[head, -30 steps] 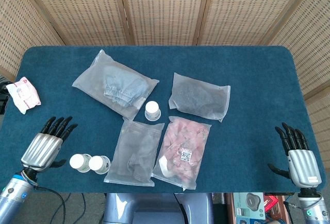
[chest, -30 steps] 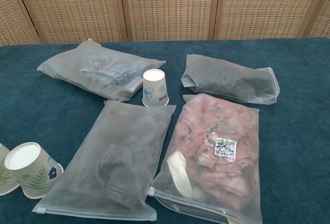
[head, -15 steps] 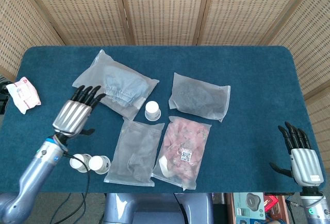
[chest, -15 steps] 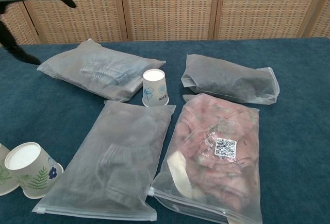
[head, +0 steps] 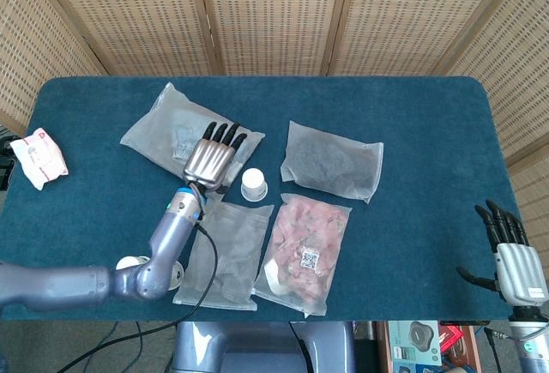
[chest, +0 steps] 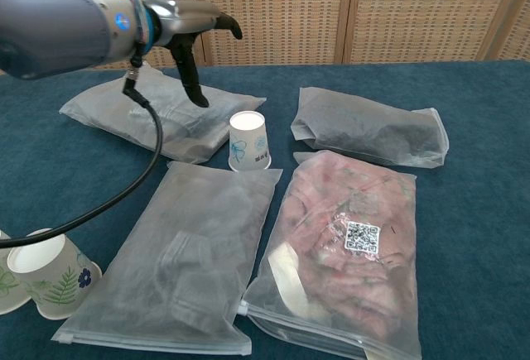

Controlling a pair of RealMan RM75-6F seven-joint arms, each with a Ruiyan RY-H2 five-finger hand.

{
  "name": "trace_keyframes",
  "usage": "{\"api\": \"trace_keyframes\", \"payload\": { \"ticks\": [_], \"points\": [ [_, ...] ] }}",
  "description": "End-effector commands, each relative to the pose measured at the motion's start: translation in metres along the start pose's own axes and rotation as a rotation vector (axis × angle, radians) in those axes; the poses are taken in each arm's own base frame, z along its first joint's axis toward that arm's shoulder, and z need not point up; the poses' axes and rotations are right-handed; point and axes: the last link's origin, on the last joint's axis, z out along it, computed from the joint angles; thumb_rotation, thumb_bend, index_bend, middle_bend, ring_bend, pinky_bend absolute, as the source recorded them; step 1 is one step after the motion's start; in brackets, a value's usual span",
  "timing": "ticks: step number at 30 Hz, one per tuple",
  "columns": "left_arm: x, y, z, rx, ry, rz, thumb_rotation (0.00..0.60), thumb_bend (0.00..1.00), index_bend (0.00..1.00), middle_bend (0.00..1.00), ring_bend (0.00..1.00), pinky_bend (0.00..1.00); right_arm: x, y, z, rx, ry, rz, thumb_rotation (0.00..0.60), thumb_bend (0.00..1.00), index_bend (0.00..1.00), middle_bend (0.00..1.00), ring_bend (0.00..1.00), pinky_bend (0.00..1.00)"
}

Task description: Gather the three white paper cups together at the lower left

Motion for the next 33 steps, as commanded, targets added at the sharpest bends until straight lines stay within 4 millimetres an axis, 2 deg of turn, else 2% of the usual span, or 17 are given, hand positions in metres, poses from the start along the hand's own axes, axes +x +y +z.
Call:
{"api": "trace_keyframes", "payload": {
  "ticks": [1, 6, 12, 21, 29, 33],
  "points": [
    [0.001, 0.023, 0.015, -0.011, -0.019, -0.008, 0.600, 0.15, 0.13, 0.00, 0.00, 0.00, 0.002, 0.003, 0.001, -0.010, 0.003, 0.005, 0.600, 0.09, 0.00, 0.00, 0.00, 0.00],
    [-0.007, 0.038, 0.024, -0.016, -0.068, 0.010, 0.600, 0.15, 0.21, 0.00, 0.00, 0.00, 0.004, 0.008, 0.002, -0.028, 0.005, 0.020, 0.600, 0.09, 0.00, 0.00, 0.00, 0.00],
    [-0.013, 0.047, 0.033, -0.002, -0.101, 0.046, 0.600, 0.15, 0.28, 0.00, 0.00, 0.00, 0.007, 0.013, 0.003, -0.039, 0.015, 0.032, 0.600, 0.09, 0.00, 0.00, 0.00, 0.00],
    [-0.013, 0.047, 0.041, 0.036, -0.126, 0.081, 0.600, 0.15, 0.28, 0.00, 0.00, 0.00, 0.010, 0.016, 0.004, -0.046, 0.020, 0.048, 0.600, 0.09, 0.00, 0.00, 0.00, 0.00],
    [-0.025, 0.048, 0.047, 0.055, -0.165, 0.112, 0.600, 0.15, 0.28, 0.00, 0.00, 0.00, 0.013, 0.015, 0.003, -0.038, 0.033, 0.049, 0.600, 0.09, 0.00, 0.00, 0.00, 0.00],
    [-0.033, 0.051, 0.050, 0.053, -0.178, 0.121, 0.600, 0.15, 0.32, 0.00, 0.00, 0.00, 0.014, 0.016, 0.003, -0.042, 0.036, 0.051, 0.600, 0.09, 0.00, 0.00, 0.00, 0.00]
  ]
}}
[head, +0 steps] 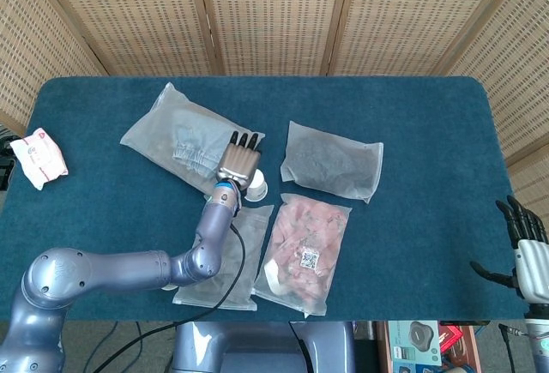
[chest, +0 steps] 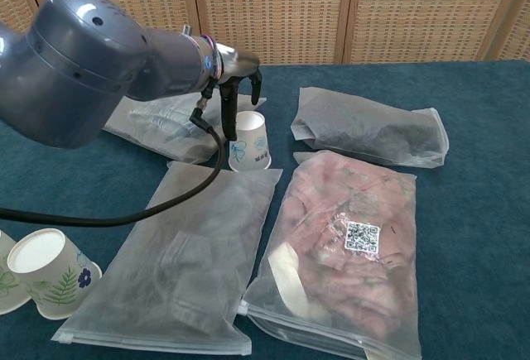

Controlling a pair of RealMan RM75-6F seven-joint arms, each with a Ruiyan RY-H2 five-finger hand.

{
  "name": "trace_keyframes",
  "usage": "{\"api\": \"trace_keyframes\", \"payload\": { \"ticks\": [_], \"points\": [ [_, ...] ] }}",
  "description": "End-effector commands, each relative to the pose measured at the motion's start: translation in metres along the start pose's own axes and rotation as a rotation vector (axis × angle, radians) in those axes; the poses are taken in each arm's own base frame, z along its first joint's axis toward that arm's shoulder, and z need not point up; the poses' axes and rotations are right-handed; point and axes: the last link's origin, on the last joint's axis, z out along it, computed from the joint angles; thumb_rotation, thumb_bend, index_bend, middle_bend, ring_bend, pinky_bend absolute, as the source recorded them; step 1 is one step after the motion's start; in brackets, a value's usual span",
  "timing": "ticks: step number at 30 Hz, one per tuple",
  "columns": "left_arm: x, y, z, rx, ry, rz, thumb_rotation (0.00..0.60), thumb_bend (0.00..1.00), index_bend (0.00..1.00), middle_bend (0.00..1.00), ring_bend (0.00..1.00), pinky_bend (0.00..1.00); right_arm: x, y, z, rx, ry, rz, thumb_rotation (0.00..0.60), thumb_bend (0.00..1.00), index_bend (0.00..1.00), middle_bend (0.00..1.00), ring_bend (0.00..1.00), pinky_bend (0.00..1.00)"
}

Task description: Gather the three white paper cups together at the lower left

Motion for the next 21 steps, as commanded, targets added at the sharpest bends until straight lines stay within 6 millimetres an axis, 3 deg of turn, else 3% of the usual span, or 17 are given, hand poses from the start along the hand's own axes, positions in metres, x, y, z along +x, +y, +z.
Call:
{"api": "trace_keyframes", "payload": {
  "ticks": [1, 14, 21],
  "points": [
    [-0.006, 0.004, 0.003, -0.003, -0.012, 0.010, 0.600, 0.15, 0.34, 0.00, 0.00, 0.00, 0.000, 0.001, 0.000, -0.005, 0.001, 0.001, 0.600, 0.09, 0.00, 0.00, 0.00, 0.00],
    [-0.016, 0.007, 0.010, -0.010, 0.014, -0.015, 0.600, 0.15, 0.48, 0.00, 0.00, 0.00, 0.002, 0.001, 0.000, -0.003, 0.007, 0.000, 0.600, 0.09, 0.00, 0.00, 0.00, 0.00],
    [0.001, -0.002, -0.006, -0.030, 0.070, -0.061, 0.600, 0.15, 0.48, 0.00, 0.00, 0.00, 0.001, 0.001, -0.001, -0.002, 0.005, -0.006, 0.600, 0.09, 0.00, 0.00, 0.00, 0.00]
  ]
}}
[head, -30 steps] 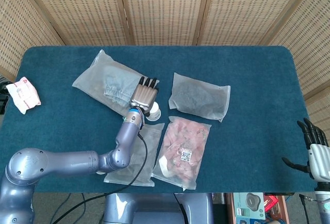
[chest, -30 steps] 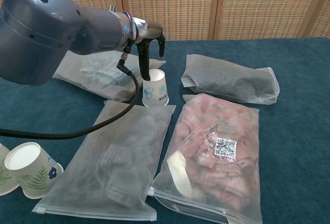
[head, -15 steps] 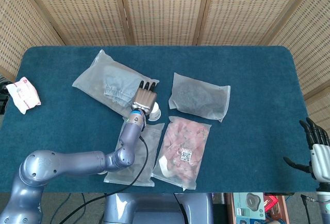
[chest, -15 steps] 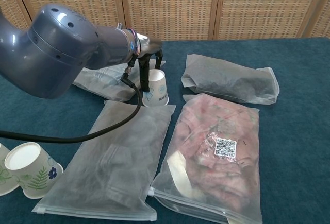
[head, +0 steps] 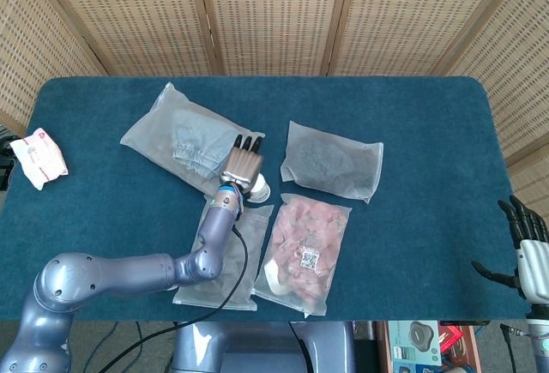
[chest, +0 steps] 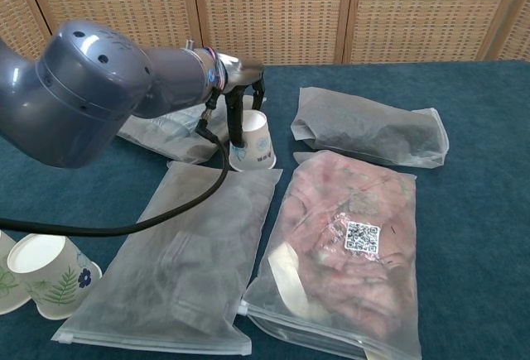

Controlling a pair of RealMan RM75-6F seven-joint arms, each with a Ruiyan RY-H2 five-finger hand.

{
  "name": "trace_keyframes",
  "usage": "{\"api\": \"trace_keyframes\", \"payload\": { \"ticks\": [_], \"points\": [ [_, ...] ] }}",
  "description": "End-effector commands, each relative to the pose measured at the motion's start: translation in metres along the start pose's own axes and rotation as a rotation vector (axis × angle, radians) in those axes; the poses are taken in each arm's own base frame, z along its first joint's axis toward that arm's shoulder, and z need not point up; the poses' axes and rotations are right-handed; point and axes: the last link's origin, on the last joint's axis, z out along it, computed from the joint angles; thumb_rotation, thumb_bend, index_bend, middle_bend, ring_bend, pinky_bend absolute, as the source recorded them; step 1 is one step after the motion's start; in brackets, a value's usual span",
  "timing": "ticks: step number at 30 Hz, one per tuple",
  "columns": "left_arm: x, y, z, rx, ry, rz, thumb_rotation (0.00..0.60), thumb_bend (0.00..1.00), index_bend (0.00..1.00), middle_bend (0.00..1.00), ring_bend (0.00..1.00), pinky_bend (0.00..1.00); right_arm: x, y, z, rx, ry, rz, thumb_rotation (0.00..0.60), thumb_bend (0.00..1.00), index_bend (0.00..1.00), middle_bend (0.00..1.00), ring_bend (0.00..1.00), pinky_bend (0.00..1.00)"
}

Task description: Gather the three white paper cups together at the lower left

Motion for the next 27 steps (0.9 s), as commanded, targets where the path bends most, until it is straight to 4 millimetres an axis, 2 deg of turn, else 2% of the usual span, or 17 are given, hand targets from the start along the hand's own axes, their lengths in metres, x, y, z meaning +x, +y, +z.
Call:
{"api": "trace_keyframes", "payload": {
  "ticks": [1, 7, 13, 20, 27],
  "points": [
    [0.016, -0.008, -0.013, -0.009, 0.049, -0.032, 0.600, 0.15, 0.48, 0.00, 0.00, 0.00, 0.000, 0.000, 0.000, -0.002, 0.001, -0.003, 0.600, 0.09, 0.00, 0.00, 0.00, 0.00],
    [0.041, -0.030, -0.047, -0.030, 0.116, -0.046, 0.600, 0.15, 0.48, 0.00, 0.00, 0.00, 0.000, -0.003, -0.002, 0.007, 0.005, -0.014, 0.600, 0.09, 0.00, 0.00, 0.00, 0.00],
    [0.057, -0.066, -0.095, -0.045, 0.147, -0.060, 0.600, 0.15, 0.48, 0.00, 0.00, 0.00, -0.004, -0.006, -0.002, 0.013, -0.006, -0.033, 0.600, 0.09, 0.00, 0.00, 0.00, 0.00],
    [0.055, -0.113, -0.154, -0.041, 0.160, -0.034, 0.600, 0.15, 0.48, 0.00, 0.00, 0.00, -0.008, -0.010, -0.002, 0.016, -0.018, -0.049, 0.600, 0.09, 0.00, 0.00, 0.00, 0.00],
    [0.033, -0.159, -0.208, -0.030, 0.147, -0.030, 0.600, 0.15, 0.48, 0.00, 0.00, 0.00, -0.012, -0.014, -0.002, 0.024, -0.022, -0.066, 0.600, 0.09, 0.00, 0.00, 0.00, 0.00]
  ]
}}
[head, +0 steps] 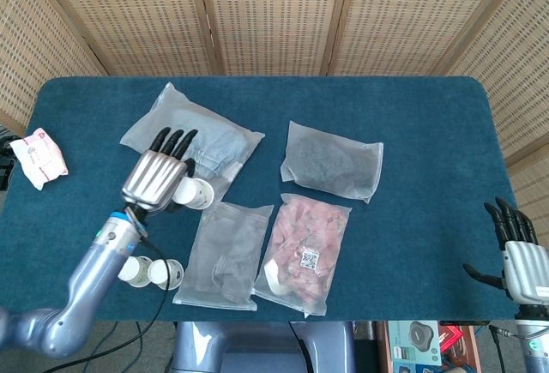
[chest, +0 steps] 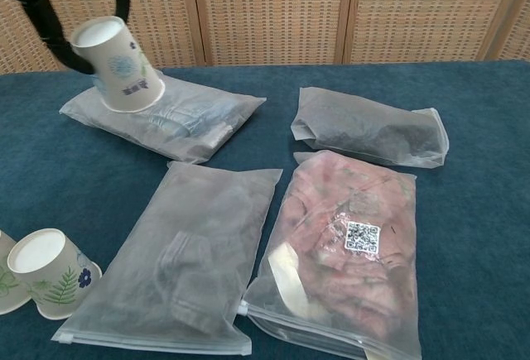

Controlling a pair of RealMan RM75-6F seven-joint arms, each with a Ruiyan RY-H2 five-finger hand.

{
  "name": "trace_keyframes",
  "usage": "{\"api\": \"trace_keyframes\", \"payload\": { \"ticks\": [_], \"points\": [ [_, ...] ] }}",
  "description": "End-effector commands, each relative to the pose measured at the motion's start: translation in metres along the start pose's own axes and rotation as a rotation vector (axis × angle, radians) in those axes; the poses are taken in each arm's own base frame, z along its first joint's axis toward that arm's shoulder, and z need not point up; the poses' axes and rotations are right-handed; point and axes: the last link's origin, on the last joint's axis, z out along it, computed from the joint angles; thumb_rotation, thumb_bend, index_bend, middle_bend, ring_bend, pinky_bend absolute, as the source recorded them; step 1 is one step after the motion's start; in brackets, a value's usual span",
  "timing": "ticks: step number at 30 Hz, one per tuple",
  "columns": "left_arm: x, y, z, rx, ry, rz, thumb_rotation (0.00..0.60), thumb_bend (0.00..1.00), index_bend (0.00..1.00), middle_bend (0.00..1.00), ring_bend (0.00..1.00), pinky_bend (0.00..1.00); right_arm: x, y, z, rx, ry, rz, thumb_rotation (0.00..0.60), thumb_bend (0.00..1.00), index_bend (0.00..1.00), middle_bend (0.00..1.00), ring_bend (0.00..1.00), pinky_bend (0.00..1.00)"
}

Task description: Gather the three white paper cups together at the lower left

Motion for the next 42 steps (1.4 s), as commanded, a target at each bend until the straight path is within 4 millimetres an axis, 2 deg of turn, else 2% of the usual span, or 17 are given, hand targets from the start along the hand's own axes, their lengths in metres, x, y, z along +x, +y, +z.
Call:
{"api": "trace_keyframes", "payload": {
  "ticks": [1, 9, 17, 26, 42],
  "points": [
    [-0.019, -0.028, -0.045, 0.017, -0.036, -0.034, 0.600, 0.15, 0.48, 0.00, 0.00, 0.00, -0.001, -0.001, 0.000, 0.004, -0.001, -0.004, 0.600, 0.09, 0.00, 0.00, 0.00, 0.00],
    [-0.055, -0.055, -0.093, 0.001, -0.082, -0.065, 0.600, 0.15, 0.48, 0.00, 0.00, 0.00, -0.005, -0.007, -0.002, 0.018, -0.014, -0.014, 0.600, 0.09, 0.00, 0.00, 0.00, 0.00],
    [-0.087, -0.061, -0.107, -0.035, -0.158, -0.077, 0.600, 0.15, 0.48, 0.00, 0.00, 0.00, -0.008, -0.008, -0.002, 0.023, -0.021, -0.018, 0.600, 0.09, 0.00, 0.00, 0.00, 0.00],
    [-0.092, -0.063, -0.121, -0.042, -0.175, -0.055, 0.600, 0.15, 0.48, 0.00, 0.00, 0.00, -0.007, -0.006, 0.000, 0.017, -0.023, -0.008, 0.600, 0.09, 0.00, 0.00, 0.00, 0.00],
    [-0.097, -0.055, -0.118, -0.072, -0.203, -0.049, 0.600, 0.15, 0.47, 0.00, 0.00, 0.00, -0.007, -0.007, -0.001, 0.023, -0.018, -0.006, 0.600, 0.09, 0.00, 0.00, 0.00, 0.00]
  ]
}}
